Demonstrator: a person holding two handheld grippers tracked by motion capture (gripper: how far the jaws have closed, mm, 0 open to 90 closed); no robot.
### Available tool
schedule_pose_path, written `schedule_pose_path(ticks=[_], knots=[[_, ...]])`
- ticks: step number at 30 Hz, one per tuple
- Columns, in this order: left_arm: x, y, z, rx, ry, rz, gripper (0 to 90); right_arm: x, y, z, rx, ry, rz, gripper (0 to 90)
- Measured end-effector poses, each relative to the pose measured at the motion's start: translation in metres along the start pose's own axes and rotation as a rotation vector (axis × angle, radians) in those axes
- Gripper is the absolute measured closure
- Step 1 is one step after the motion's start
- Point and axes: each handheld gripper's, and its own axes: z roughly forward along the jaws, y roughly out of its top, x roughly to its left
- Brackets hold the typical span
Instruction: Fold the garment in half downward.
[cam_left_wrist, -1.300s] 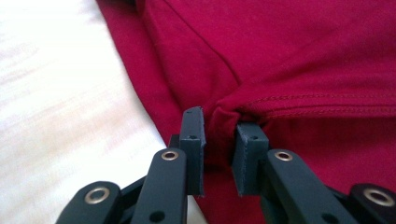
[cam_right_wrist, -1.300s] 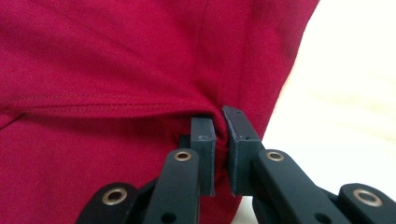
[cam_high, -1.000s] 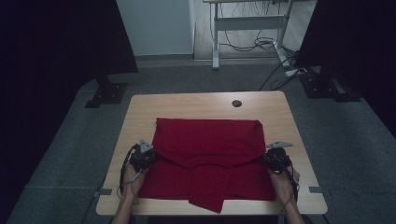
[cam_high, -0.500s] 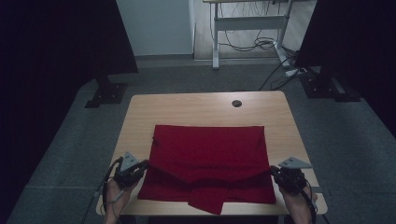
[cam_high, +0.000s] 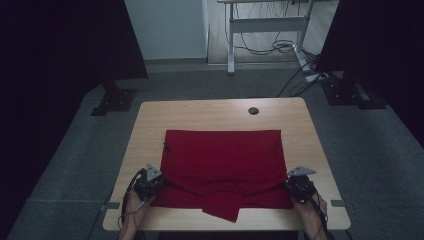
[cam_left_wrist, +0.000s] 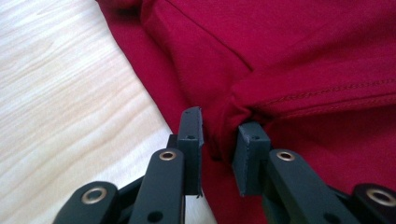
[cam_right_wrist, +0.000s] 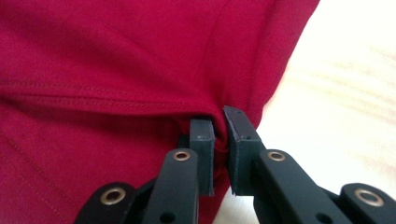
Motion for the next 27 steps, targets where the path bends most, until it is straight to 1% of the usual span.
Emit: schedule_pose_path(ticks=[1,2,5,6,7,8,9,10,11,12,13,14,15,16,17,18,19,20,21,22,23,24,25,26,27], knots=[[0.0,0.0,0.0,0.0,0.0,0.0,78.8,0.0,0.0,0.0,0.0,0.0,0.0,81.9],[0.007,0.008,0.011,-0.01,-0.01,-0.043,82.0,-0.007,0.014,0.012,0.006,-0.01,0.02,81.9],[0.007,0.008,0.011,-0.01,-0.01,-0.043,82.9,-0.009,0.017,0.015,0.007,-0.013,0.024,81.9],[0.012,0.013,0.018,-0.016,-0.022,-0.079,82.9,-0.009,0.017,0.015,0.007,-0.013,0.024,81.9],[0.012,0.013,0.018,-0.016,-0.022,-0.079,84.9,-0.009,0.017,0.015,0.007,-0.013,0.024,81.9],[0.012,0.013,0.018,-0.016,-0.022,-0.079,84.9,-0.011,0.024,0.022,0.006,-0.034,0.019,81.9],[0.012,0.017,0.017,-0.012,0.003,-0.057,84.9,-0.011,0.024,0.022,0.006,-0.034,0.019,81.9],[0.012,0.019,0.013,-0.029,0.011,-0.05,86.5,-0.006,0.028,0.019,0.003,-0.104,-0.035,83.1],[0.012,0.022,0.006,-0.054,0.018,-0.048,86.6,-0.003,0.029,0.013,-0.009,-0.12,-0.054,83.4],[0.012,0.022,0.006,-0.054,0.018,-0.048,86.6,-0.003,0.029,0.013,-0.009,-0.12,-0.054,83.4],[0.012,0.022,0.006,-0.054,0.018,-0.048,86.6,-0.001,0.031,0.006,-0.03,-0.133,-0.067,83.4],[0.012,0.022,0.006,-0.054,0.018,-0.048,86.6,-0.001,0.031,0.006,-0.03,-0.133,-0.067,83.6],[0.01,0.033,-0.025,-0.141,0.026,-0.026,86.6,-0.001,0.031,0.006,-0.03,-0.133,-0.067,83.6],[0.01,0.033,-0.025,-0.141,0.026,-0.026,86.7,-0.001,0.031,0.006,-0.03,-0.133,-0.067,83.6],[0.006,0.038,-0.052,-0.191,0.024,-0.017,86.6,0.009,0.038,-0.042,-0.138,-0.153,-0.101,83.5],[0.006,0.038,-0.052,-0.191,0.024,-0.017,86.6,0.009,0.038,-0.042,-0.138,-0.153,-0.101,83.5],[0.006,0.038,-0.052,-0.191,0.024,-0.017,86.6,0.009,0.036,-0.049,-0.149,-0.15,-0.098,83.4],[0.002,0.035,-0.063,-0.184,0.009,0.0,86.6,0.009,0.036,-0.049,-0.149,-0.15,-0.098,83.4],[0.002,0.035,-0.063,-0.184,0.009,0.0,86.3,0.009,0.036,-0.049,-0.149,-0.15,-0.098,83.4],[0.002,0.035,-0.063,-0.184,0.009,0.0,86.3,0.01,0.028,-0.058,-0.156,-0.13,-0.084,83.4],[-0.004,0.017,-0.067,-0.138,-0.033,0.019,86.3,0.01,0.028,-0.058,-0.156,-0.13,-0.084,83.2],[-0.004,0.017,-0.067,-0.138,-0.033,0.019,85.8,0.01,0.028,-0.058,-0.156,-0.13,-0.084,83.2],[-0.004,0.017,-0.067,-0.138,-0.033,0.019,85.8,0.009,0.006,-0.057,-0.125,-0.073,-0.056,82.9],[-0.011,-0.001,-0.057,-0.065,-0.053,0.044,85.8,0.009,0.006,-0.057,-0.125,-0.073,-0.056,82.9],[-0.011,-0.001,-0.057,-0.065,-0.053,0.044,85.1,0.009,-0.012,-0.045,-0.077,-0.029,-0.038,82.5]])
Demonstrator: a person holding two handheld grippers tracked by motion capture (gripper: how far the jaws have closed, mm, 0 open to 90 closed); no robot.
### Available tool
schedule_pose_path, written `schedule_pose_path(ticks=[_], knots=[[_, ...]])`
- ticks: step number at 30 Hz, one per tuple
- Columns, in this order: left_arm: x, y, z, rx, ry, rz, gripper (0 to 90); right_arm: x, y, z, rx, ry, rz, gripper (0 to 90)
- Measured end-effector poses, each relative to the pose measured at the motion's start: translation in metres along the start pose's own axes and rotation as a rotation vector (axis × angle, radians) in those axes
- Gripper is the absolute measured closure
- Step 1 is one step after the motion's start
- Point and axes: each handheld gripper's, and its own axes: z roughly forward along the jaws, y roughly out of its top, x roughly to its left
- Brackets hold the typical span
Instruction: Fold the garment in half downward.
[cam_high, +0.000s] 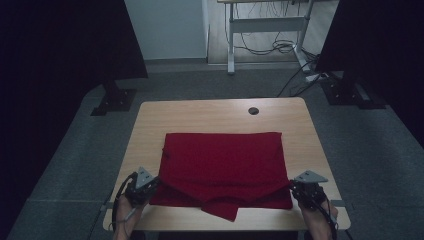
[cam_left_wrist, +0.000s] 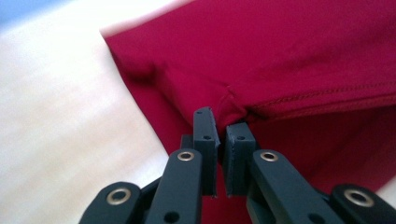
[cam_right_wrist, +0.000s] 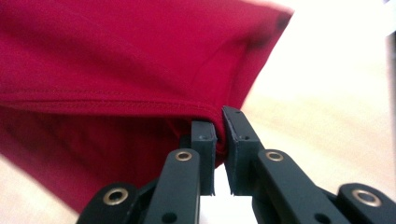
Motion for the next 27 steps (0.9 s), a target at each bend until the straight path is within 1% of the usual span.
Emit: schedule_pose_path(ticks=[1,3,4,5,6,7,9,10,11,12,13,14,15,16,17,18,19,20,21,22,23,24,25,26,27], knots=[[-0.005,-0.014,0.012,0.053,-0.002,0.015,84.8,0.0,-0.01,0.009,0.031,0.013,0.003,82.3],[-0.005,-0.014,0.012,0.053,-0.002,0.015,84.5,0.0,-0.012,0.011,0.039,0.016,0.004,82.2],[-0.006,-0.021,0.02,0.077,0.0,0.017,84.5,0.0,-0.012,0.011,0.039,0.016,0.004,82.2],[-0.007,-0.022,0.023,0.09,0.0,0.021,83.0,0.0,-0.018,0.017,0.051,0.027,0.007,81.8],[-0.007,-0.022,0.023,0.09,0.0,0.021,82.6,0.0,-0.018,0.017,0.051,0.027,0.007,81.8],[-0.005,-0.024,0.023,0.082,-0.001,0.005,81.0,-0.003,-0.021,0.018,0.039,0.038,0.012,79.7],[-0.005,-0.024,0.023,0.08,0.002,0.0,79.8,-0.004,-0.021,0.018,0.037,0.041,0.011,78.7],[-0.005,-0.024,0.023,0.08,0.002,0.0,77.2,-0.004,-0.021,0.018,0.037,0.041,0.011,78.7],[-0.003,-0.025,0.023,0.074,0.007,-0.018,77.2,-0.004,-0.022,0.018,0.034,0.044,0.016,77.6],[-0.003,-0.025,0.023,0.074,0.007,-0.018,72.5,-0.004,-0.022,0.018,0.034,0.044,0.016,77.6],[-0.003,-0.025,0.023,0.074,0.007,-0.018,72.5,-0.007,-0.023,0.018,0.027,0.069,0.046,77.6],[0.002,-0.026,0.02,0.053,-0.019,-0.07,72.5,-0.007,-0.023,0.018,0.027,0.069,0.046,75.4],[0.004,-0.025,0.017,0.042,-0.031,-0.08,64.2,-0.014,-0.026,0.017,0.012,0.136,0.103,72.8],[0.004,-0.025,0.017,0.042,-0.031,-0.08,60.7,-0.014,-0.026,0.017,0.012,0.136,0.103,72.8],[0.004,-0.025,0.017,0.042,-0.031,-0.08,60.7,-0.016,-0.026,0.015,0.003,0.159,0.122,72.8],[0.009,-0.018,0.005,-0.001,-0.052,-0.089,60.7,-0.016,-0.026,0.015,0.003,0.159,0.122,71.5],[0.009,-0.018,0.005,-0.001,-0.052,-0.089,47.9,-0.016,-0.026,0.015,0.003,0.159,0.122,71.5],[0.009,-0.018,0.005,-0.001,-0.052,-0.089,47.9,-0.02,-0.021,0.005,-0.036,0.202,0.147,71.5],[0.015,-0.009,-0.001,-0.002,-0.081,-0.073,47.9,-0.02,-0.021,0.005,-0.036,0.202,0.147,62.5],[0.015,-0.009,-0.001,-0.002,-0.081,-0.073,39.6,-0.02,-0.021,0.005,-0.036,0.202,0.147,62.5],[0.015,-0.009,-0.001,-0.002,-0.081,-0.073,39.6,-0.023,-0.014,-0.001,-0.054,0.22,0.146,62.5],[0.017,-0.004,-0.004,-0.009,-0.077,-0.051,39.6,-0.023,-0.014,-0.001,-0.054,0.22,0.146,55.0],[0.017,-0.004,-0.004,-0.009,-0.077,-0.051,37.0,-0.023,-0.014,-0.001,-0.054,0.22,0.146,55.0],[0.017,-0.004,-0.004,-0.009,-0.077,-0.051,37.0,-0.024,-0.011,-0.004,-0.069,0.222,0.147,55.0],[0.024,0.005,-0.006,-0.004,-0.089,-0.057,37.0,-0.024,-0.011,-0.004,-0.069,0.222,0.147,49.1]])
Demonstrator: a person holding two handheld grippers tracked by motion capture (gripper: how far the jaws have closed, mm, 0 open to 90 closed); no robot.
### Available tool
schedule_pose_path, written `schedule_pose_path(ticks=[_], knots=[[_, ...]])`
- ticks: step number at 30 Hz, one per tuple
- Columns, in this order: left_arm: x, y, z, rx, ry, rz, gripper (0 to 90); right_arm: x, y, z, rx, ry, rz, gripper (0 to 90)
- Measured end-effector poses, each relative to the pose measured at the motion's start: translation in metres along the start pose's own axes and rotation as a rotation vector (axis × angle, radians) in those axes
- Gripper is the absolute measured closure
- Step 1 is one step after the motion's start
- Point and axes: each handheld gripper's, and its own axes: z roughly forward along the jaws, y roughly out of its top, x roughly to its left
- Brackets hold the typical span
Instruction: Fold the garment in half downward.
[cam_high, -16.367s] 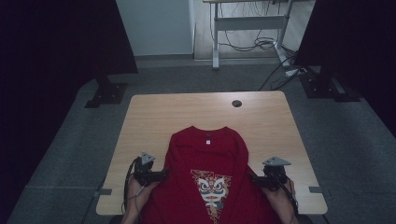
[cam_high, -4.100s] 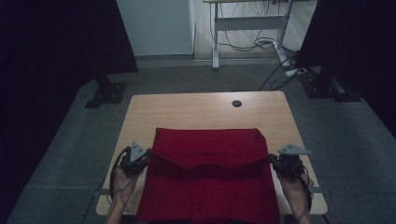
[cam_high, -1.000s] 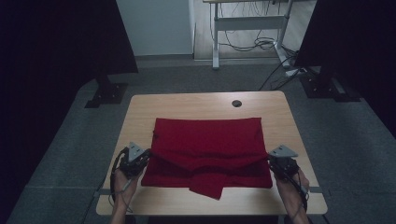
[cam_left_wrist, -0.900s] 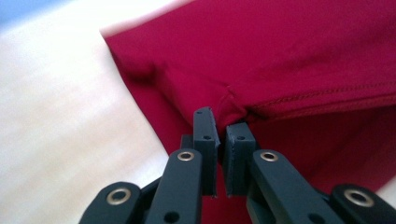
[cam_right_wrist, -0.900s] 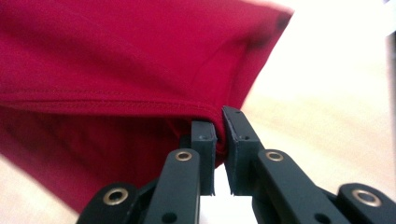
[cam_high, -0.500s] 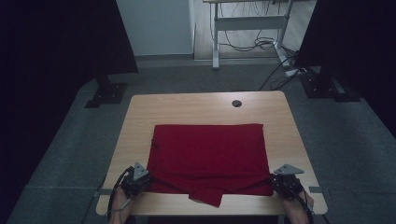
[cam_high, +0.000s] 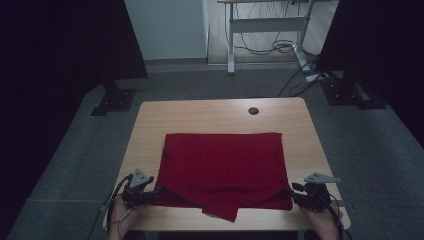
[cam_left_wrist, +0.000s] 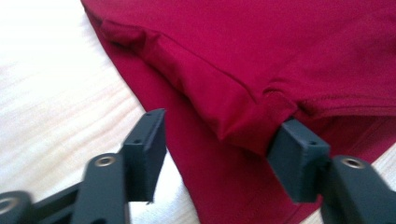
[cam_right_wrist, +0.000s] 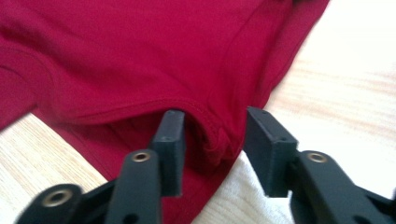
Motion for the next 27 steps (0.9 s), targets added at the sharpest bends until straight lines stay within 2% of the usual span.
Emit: schedule_pose_path(ticks=[1,2,3,4,8,9,10,11,15,16,17,18,19,21,22,23,25,27], knots=[[0.0,0.0,0.0,0.0,0.0,0.0,32.5,0.0,0.0,0.0,0.0,0.0,0.0,49.1],[0.0,0.0,0.0,0.0,0.0,0.0,32.5,-0.001,0.006,-0.003,-0.018,-0.018,-0.007,49.1],[0.005,0.007,0.0,0.008,-0.009,-0.016,32.5,-0.001,0.006,-0.003,-0.018,-0.018,-0.007,41.9],[0.007,0.009,-0.001,0.017,-0.012,-0.009,29.9,0.0,0.011,-0.002,-0.016,-0.052,-0.03,34.6],[0.007,0.009,-0.001,0.017,-0.012,-0.009,29.6,0.001,0.012,-0.001,-0.014,-0.057,-0.035,33.5],[0.017,0.015,-0.01,0.001,-0.017,-0.044,29.6,0.001,0.012,-0.001,-0.014,-0.057,-0.035,33.5],[0.017,0.015,-0.01,0.001,-0.017,-0.044,28.7,0.001,0.012,-0.001,-0.014,-0.057,-0.035,33.5],[0.019,0.016,-0.011,0.0,-0.015,-0.062,28.7,0.004,0.017,0.004,-0.013,-0.082,-0.047,28.7],[0.021,0.017,-0.011,-0.001,-0.001,-0.067,27.8,0.006,0.022,0.009,-0.02,-0.091,-0.048,27.5],[0.025,0.018,-0.013,-0.023,0.016,-0.099,27.8,0.006,0.022,0.009,-0.02,-0.091,-0.048,26.3],[0.025,0.018,-0.013,-0.023,0.016,-0.099,27.2,0.006,0.022,0.009,-0.02,-0.091,-0.048,26.3],[0.028,0.019,-0.012,-0.04,0.003,-0.139,27.2,0.009,0.026,0.012,-0.02,-0.091,-0.047,25.1],[0.028,0.019,-0.01,-0.042,-0.009,-0.151,25.9,0.01,0.027,0.015,-0.019,-0.095,-0.05,24.5],[0.028,0.019,-0.01,-0.042,-0.009,-0.151,25.6,0.01,0.028,0.016,-0.017,-0.095,-0.046,24.5],[0.024,0.022,0.001,-0.035,-0.01,-0.146,25.6,0.01,0.028,0.016,-0.017,-0.095,-0.046,24.1],[0.024,0.022,0.001,-0.035,-0.01,-0.146,24.5,0.01,0.028,0.016,-0.017,-0.095,-0.046,24.1],[0.021,0.028,0.018,-0.029,-0.02,-0.151,23.7,0.01,0.031,0.027,-0.005,-0.104,-0.026,21.4],[0.021,0.028,0.018,-0.029,-0.02,-0.151,23.2,0.011,0.031,0.03,0.0,-0.106,-0.024,21.4]])
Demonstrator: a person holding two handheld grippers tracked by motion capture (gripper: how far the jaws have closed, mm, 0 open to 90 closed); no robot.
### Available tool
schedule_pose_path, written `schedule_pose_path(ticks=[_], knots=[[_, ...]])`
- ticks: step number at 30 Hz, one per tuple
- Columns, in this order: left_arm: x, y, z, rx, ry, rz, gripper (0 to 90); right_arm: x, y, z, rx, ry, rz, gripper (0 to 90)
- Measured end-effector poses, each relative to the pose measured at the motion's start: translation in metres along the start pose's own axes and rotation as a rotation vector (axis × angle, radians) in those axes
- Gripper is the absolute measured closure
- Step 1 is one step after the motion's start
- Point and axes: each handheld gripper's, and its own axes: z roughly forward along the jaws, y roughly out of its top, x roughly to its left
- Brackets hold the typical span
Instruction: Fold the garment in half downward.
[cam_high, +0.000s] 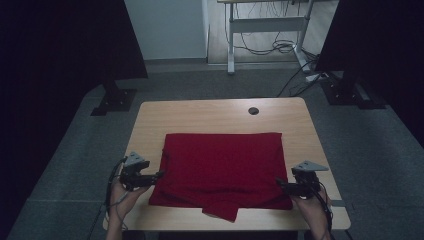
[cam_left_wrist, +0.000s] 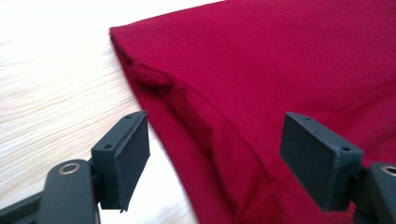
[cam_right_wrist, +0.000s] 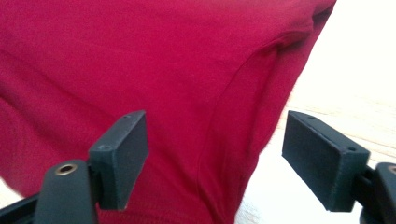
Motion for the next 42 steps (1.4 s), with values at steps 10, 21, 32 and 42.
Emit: schedule_pose_path(ticks=[10,21,32,42], knots=[[-0.01,-0.011,0.075,0.14,0.06,0.011,15.6,0.011,-0.006,0.031,0.061,-0.051,0.016,12.4],[-0.033,-0.03,0.066,0.109,0.087,-0.011,15.9,0.004,-0.013,0.05,0.094,-0.081,0.0,10.5],[-0.051,-0.032,0.044,0.148,0.041,-0.028,16.7,-0.007,-0.008,0.057,0.076,-0.081,0.001,10.5],[-0.027,-0.003,0.075,0.154,0.119,0.002,21.7,0.008,-0.008,0.028,0.042,-0.001,-0.01,15.5]])
